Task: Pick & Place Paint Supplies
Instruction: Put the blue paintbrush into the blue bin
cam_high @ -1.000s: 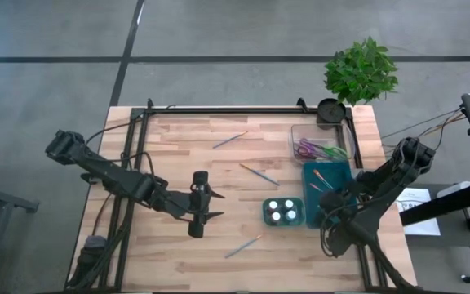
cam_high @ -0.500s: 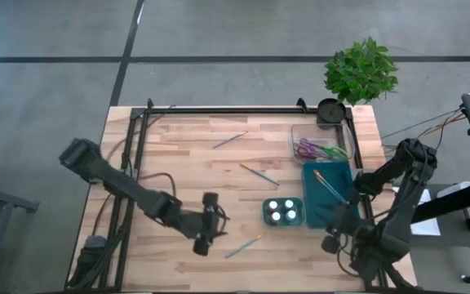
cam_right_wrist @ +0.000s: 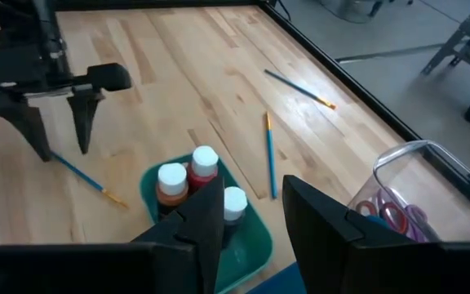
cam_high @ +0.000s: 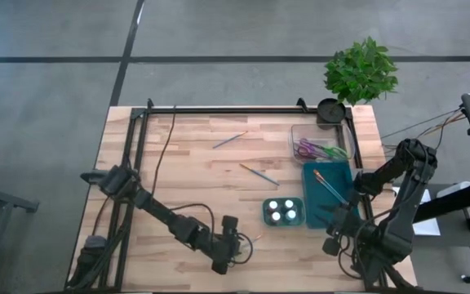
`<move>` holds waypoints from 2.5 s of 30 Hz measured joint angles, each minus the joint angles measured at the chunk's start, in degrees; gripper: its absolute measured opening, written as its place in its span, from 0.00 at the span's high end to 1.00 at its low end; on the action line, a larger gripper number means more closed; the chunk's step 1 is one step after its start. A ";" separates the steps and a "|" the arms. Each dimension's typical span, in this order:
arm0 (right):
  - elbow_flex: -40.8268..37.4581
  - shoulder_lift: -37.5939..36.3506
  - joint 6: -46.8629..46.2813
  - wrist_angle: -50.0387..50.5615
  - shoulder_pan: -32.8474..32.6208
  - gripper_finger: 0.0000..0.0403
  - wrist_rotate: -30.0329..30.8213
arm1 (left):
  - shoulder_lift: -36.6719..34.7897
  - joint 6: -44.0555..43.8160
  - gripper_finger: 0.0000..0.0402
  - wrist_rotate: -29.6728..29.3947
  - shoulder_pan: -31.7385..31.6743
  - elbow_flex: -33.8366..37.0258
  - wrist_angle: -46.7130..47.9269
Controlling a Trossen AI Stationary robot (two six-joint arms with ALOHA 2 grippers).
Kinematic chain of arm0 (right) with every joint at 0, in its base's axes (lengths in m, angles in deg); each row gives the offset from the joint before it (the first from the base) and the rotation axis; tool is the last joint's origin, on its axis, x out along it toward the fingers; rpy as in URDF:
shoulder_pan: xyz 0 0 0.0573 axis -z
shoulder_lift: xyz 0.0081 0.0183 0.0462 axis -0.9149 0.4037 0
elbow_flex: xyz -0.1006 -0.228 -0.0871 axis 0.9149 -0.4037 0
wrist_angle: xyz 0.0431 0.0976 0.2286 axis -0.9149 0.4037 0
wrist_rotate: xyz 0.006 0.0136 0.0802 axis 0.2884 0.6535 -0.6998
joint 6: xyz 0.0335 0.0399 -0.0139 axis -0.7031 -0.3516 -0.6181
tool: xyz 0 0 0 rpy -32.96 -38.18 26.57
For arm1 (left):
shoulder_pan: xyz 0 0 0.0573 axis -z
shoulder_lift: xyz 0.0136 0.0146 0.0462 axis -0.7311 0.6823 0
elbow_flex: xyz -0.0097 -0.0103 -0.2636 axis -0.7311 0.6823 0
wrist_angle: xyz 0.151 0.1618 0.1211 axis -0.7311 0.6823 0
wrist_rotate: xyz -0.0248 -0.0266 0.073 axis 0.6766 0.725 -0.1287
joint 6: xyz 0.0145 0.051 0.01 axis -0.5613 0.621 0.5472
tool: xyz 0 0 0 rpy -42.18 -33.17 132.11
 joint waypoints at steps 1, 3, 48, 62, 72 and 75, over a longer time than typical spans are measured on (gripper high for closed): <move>-0.02 0.00 0.00 -0.03 -0.01 0.69 -0.03 | 0.11 -0.58 0.46 0.02 0.06 -0.06 0.01; -0.02 0.00 0.02 -0.19 -0.25 0.69 -0.01 | 0.21 -1.90 0.46 0.10 0.20 0.07 0.13; -1.42 0.26 11.29 -13.66 -0.85 0.69 0.21 | -2.92 -2.63 0.49 -2.32 -1.36 0.18 10.22; -13.33 0.26 35.63 -53.25 -0.85 0.69 -0.35 | -2.88 -0.84 0.70 3.13 -6.78 3.87 3.58; -20.68 0.26 37.70 -69.79 -0.83 0.69 -1.96 | -2.95 -3.84 0.70 8.84 -7.40 8.48 -2.84; -24.47 0.33 40.40 -78.98 -0.83 0.69 -2.64 | -2.99 -4.59 0.70 8.99 -6.63 8.63 -2.81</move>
